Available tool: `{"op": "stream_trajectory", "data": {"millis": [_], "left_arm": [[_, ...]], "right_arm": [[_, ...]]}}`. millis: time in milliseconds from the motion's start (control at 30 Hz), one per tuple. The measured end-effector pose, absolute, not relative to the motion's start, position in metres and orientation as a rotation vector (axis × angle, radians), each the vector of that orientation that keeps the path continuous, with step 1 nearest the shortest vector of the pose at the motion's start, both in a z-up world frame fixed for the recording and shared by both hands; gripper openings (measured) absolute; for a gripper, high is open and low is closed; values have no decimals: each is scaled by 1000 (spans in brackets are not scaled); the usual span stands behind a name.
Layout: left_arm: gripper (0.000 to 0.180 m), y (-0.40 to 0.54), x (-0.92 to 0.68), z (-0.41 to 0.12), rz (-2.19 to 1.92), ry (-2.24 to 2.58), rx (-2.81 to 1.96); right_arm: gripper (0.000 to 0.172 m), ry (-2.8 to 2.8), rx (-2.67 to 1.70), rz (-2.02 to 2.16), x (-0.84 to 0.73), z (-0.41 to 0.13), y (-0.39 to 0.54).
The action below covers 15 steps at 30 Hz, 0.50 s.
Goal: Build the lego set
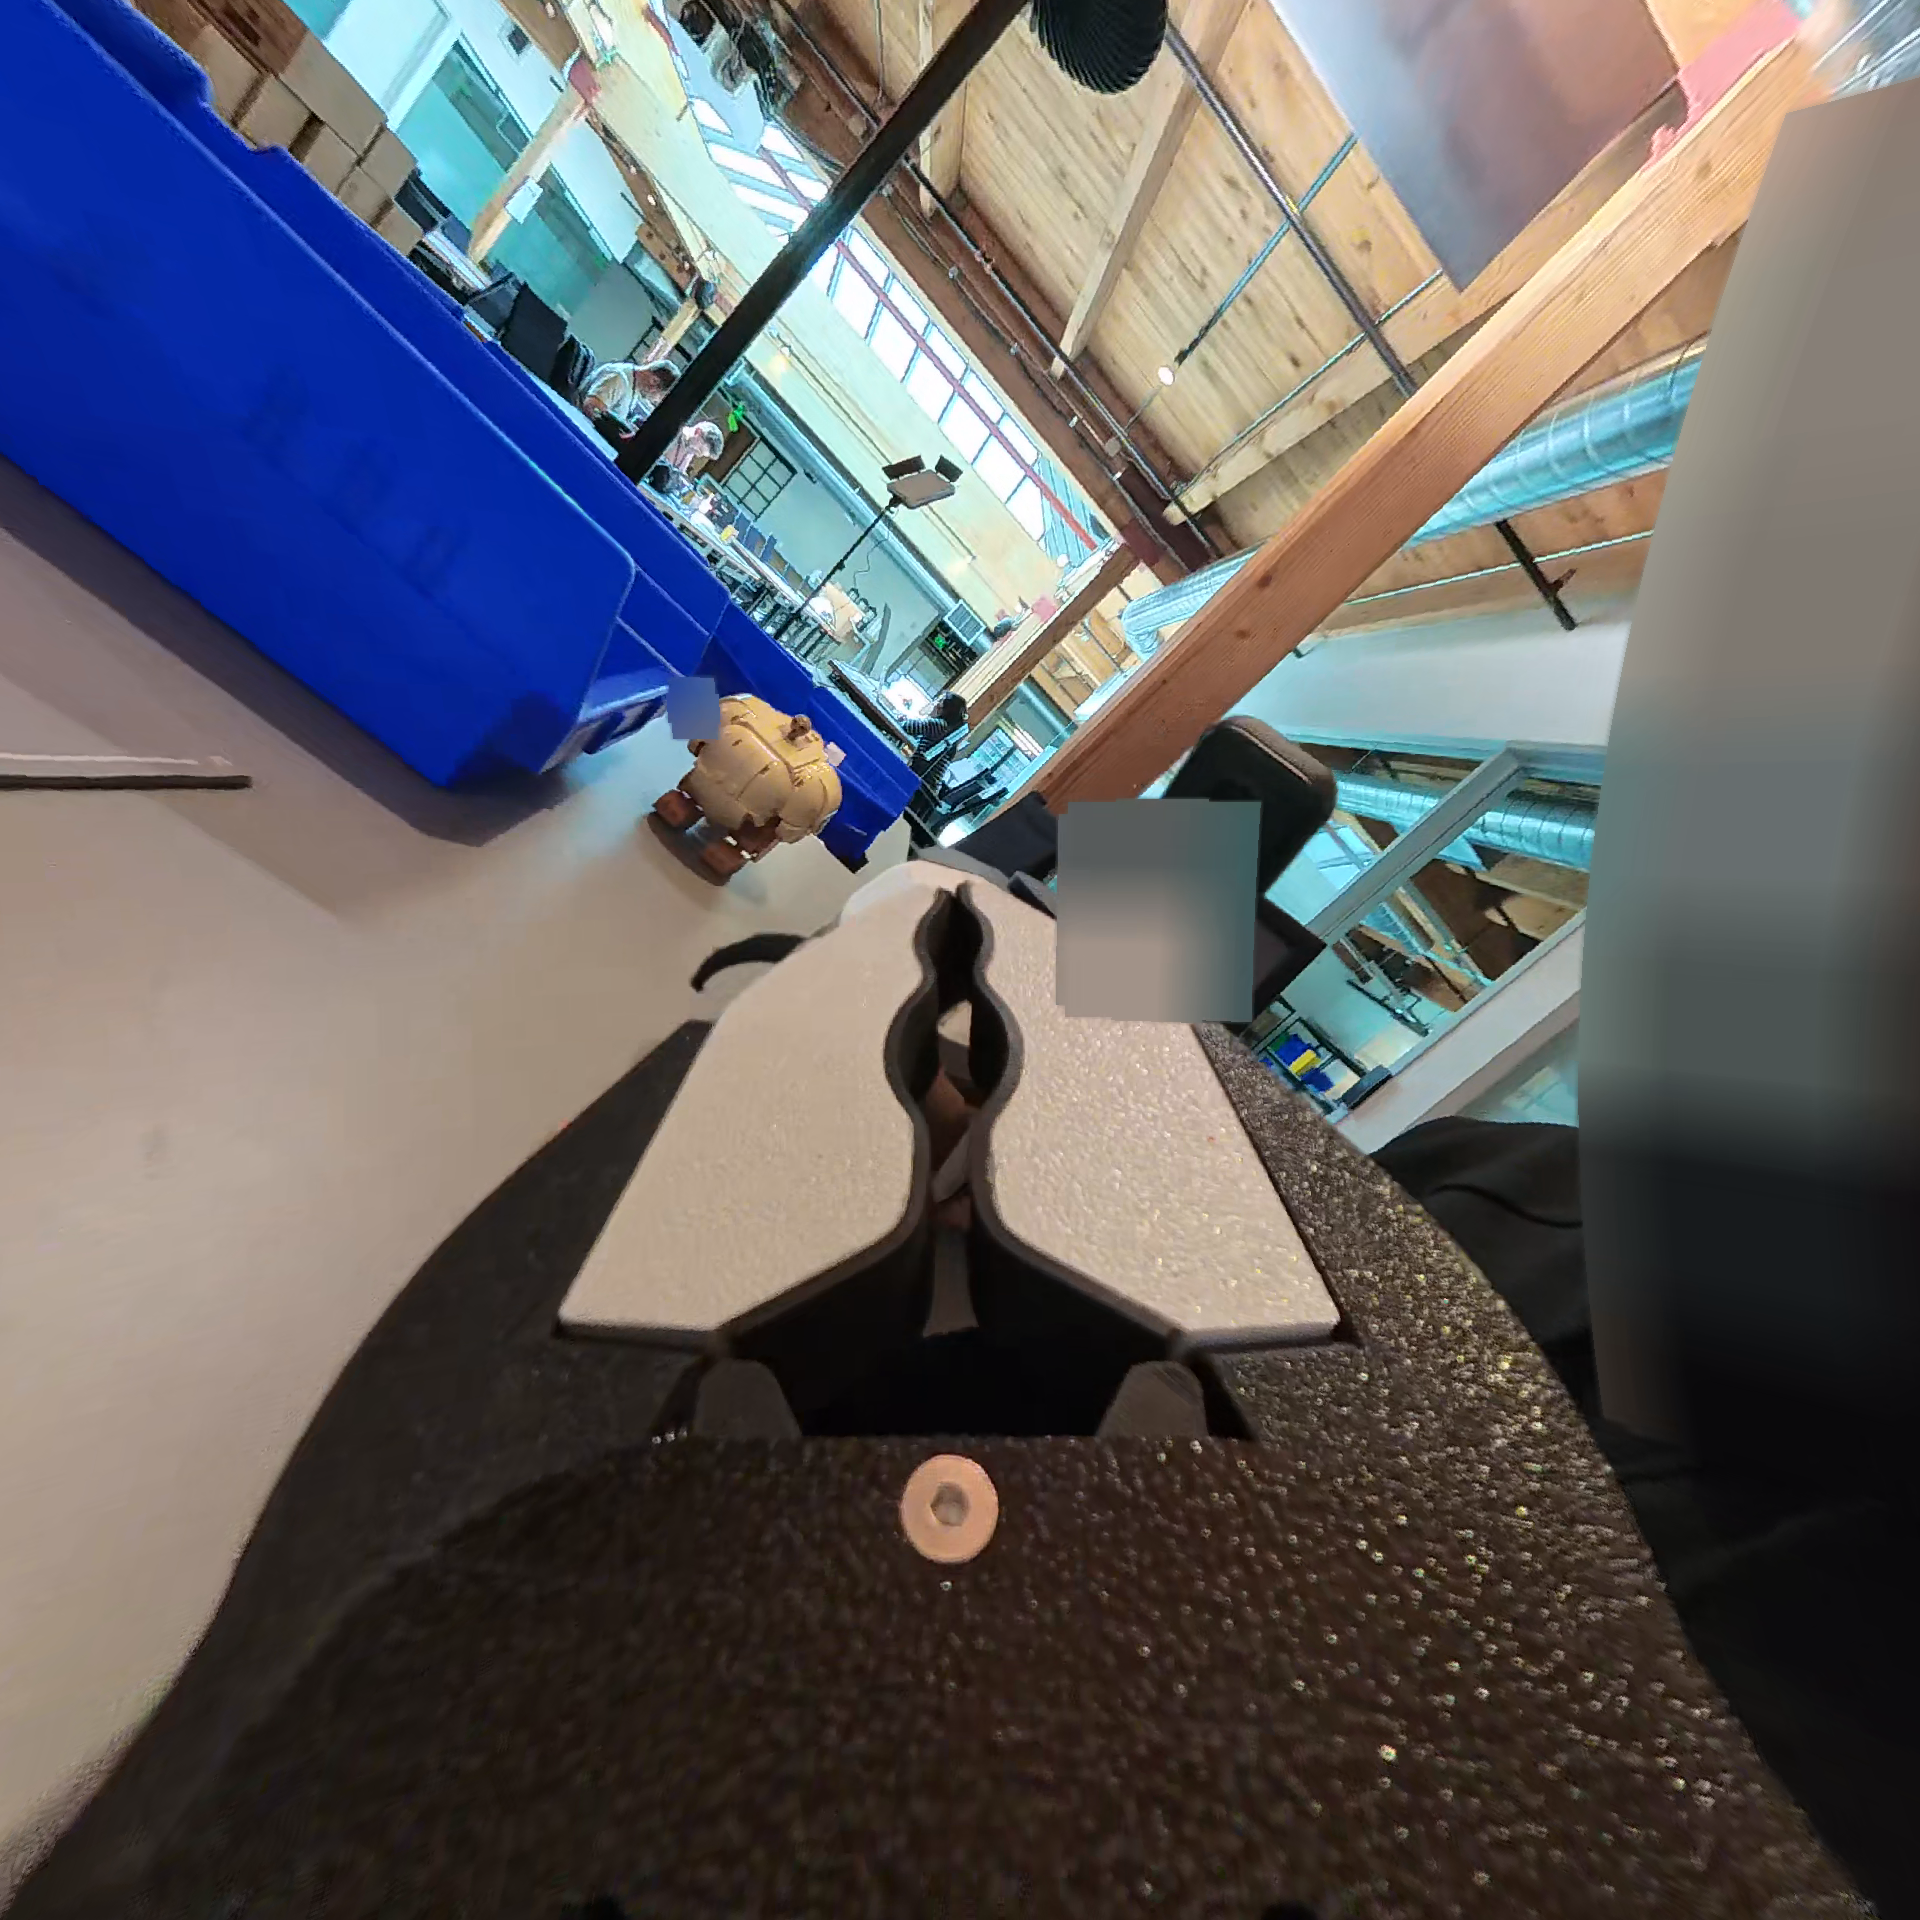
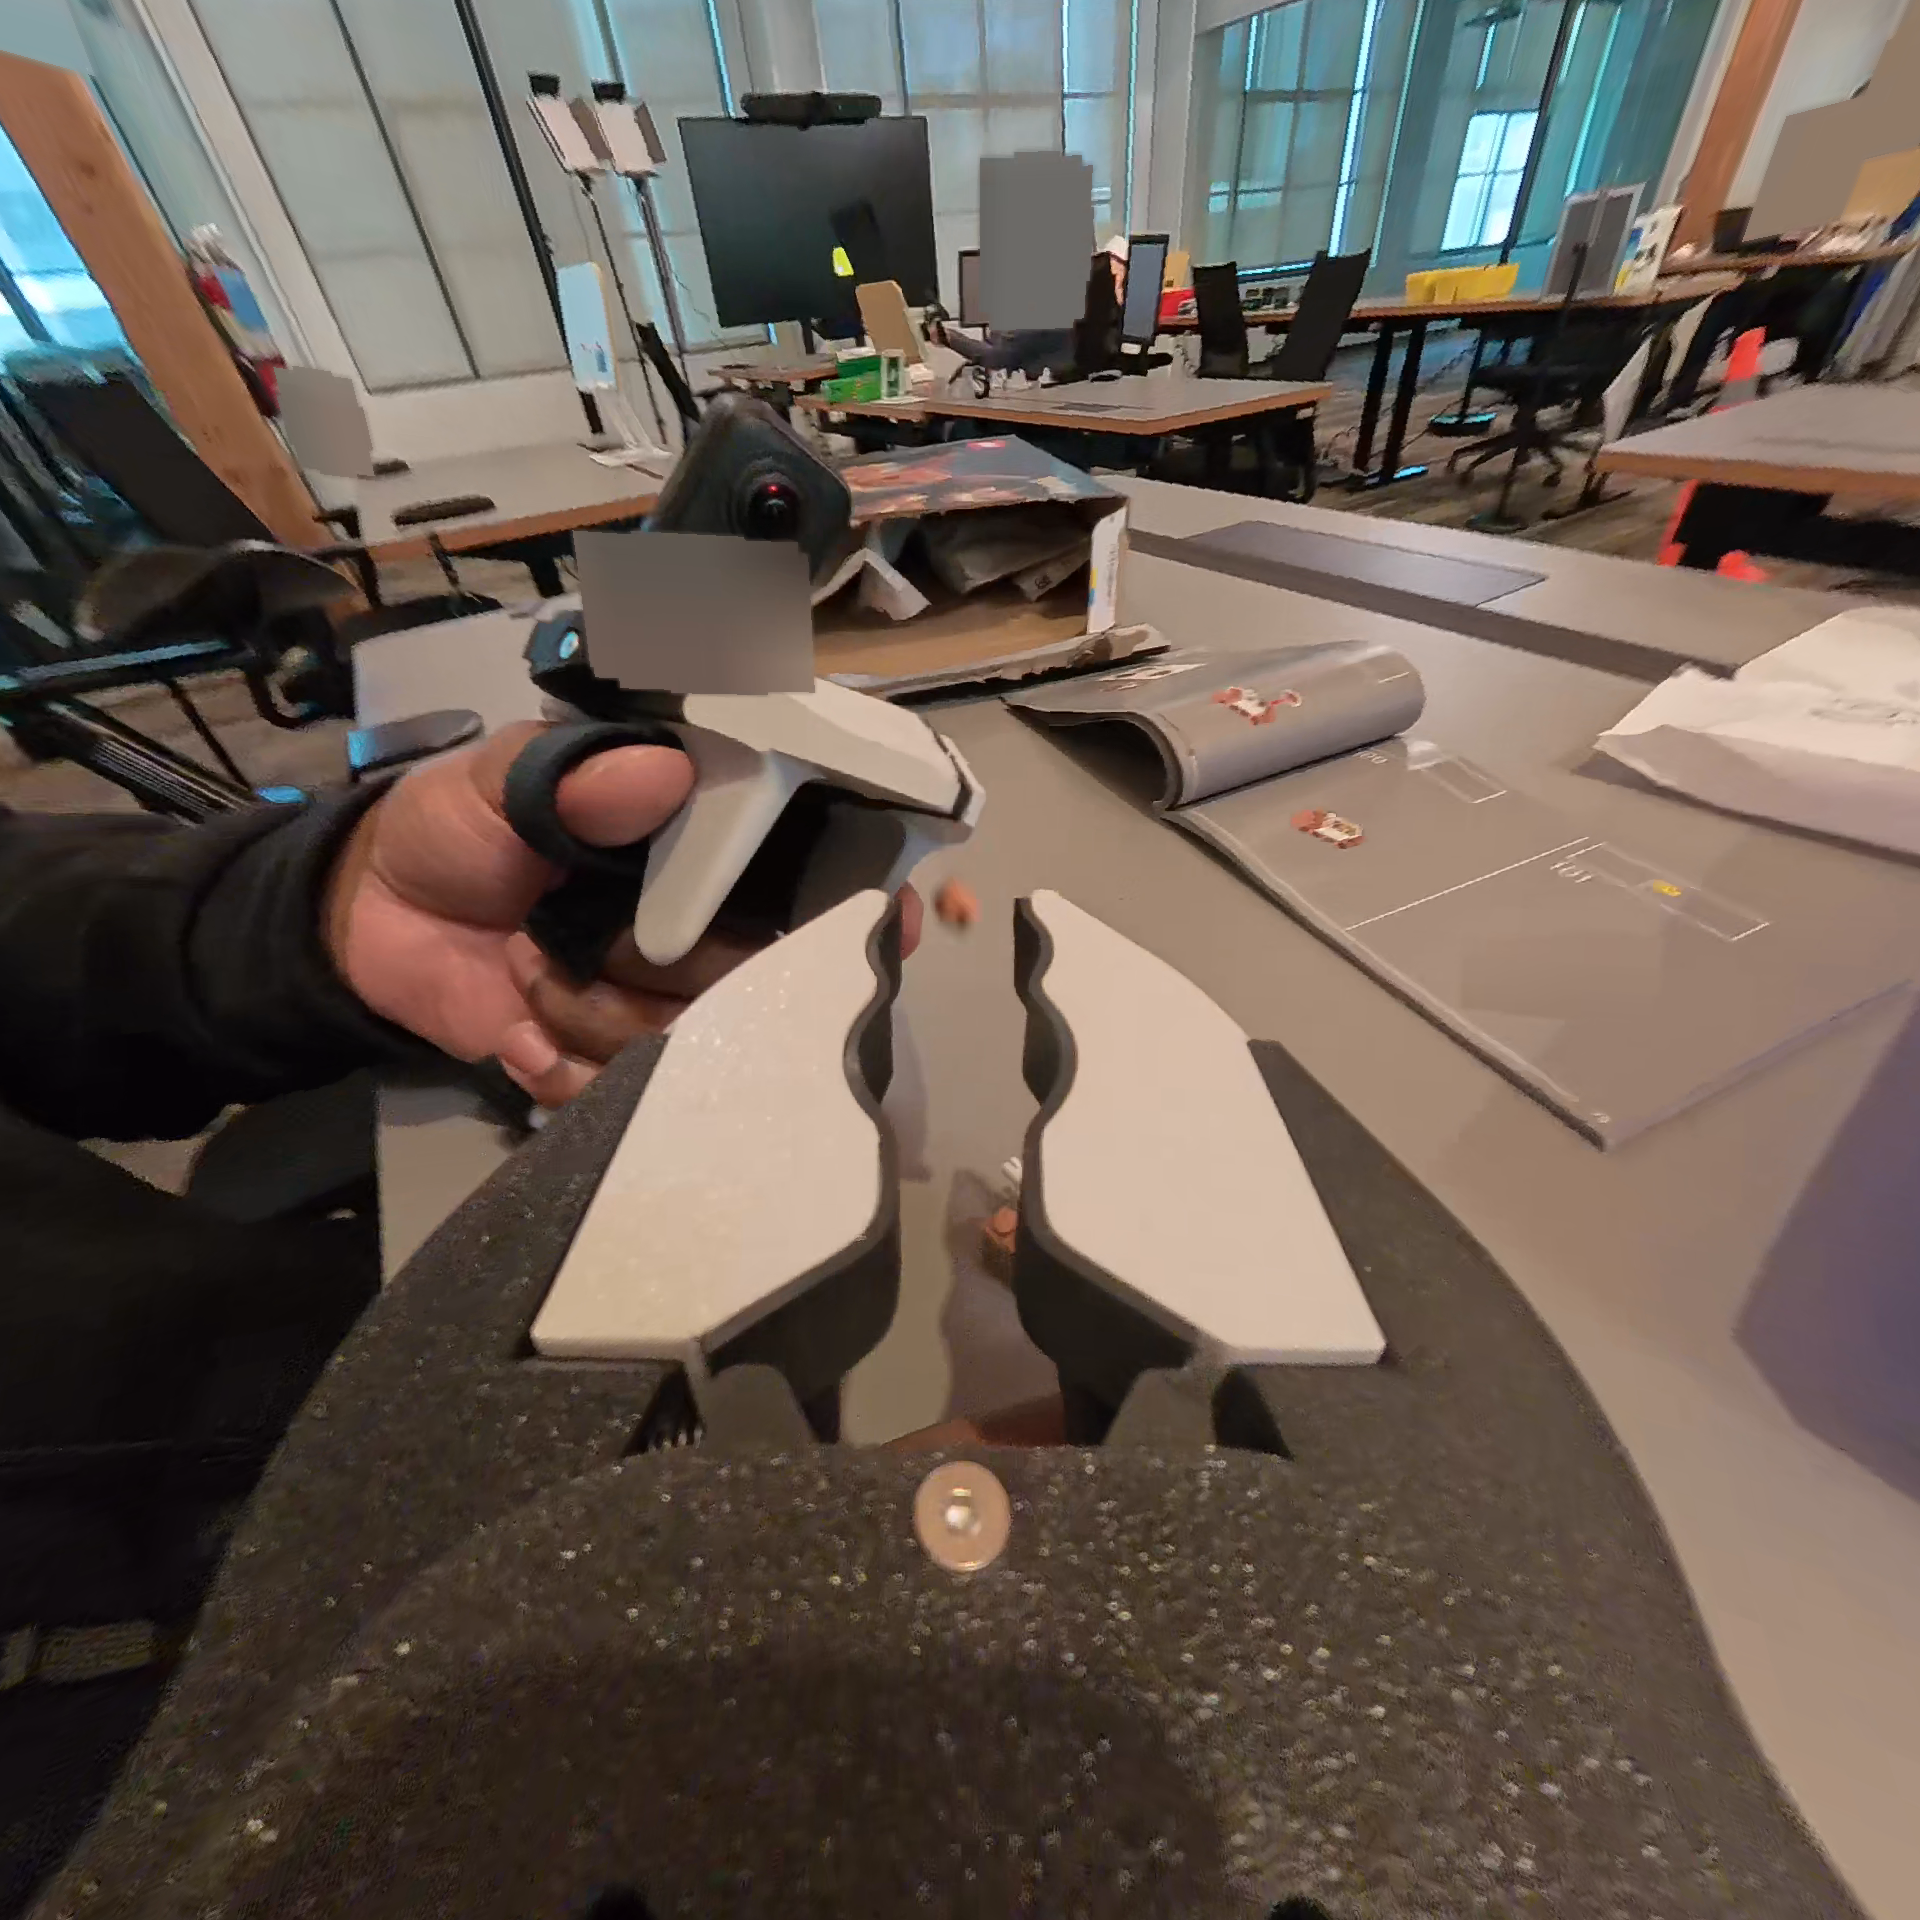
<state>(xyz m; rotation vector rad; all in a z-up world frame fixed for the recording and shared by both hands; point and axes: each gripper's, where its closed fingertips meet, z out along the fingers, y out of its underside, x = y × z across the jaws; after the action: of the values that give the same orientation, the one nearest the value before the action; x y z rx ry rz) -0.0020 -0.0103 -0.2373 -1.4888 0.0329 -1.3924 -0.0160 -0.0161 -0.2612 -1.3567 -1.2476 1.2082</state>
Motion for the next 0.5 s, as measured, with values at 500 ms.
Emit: {"op": "stream_trajectory", "data": {"millis": [500], "left_arm": [[0,-14,-41,-255,-923,161,-1663]], "right_arm": [[19,-1236,-1371,975,5,-268,12]]}}
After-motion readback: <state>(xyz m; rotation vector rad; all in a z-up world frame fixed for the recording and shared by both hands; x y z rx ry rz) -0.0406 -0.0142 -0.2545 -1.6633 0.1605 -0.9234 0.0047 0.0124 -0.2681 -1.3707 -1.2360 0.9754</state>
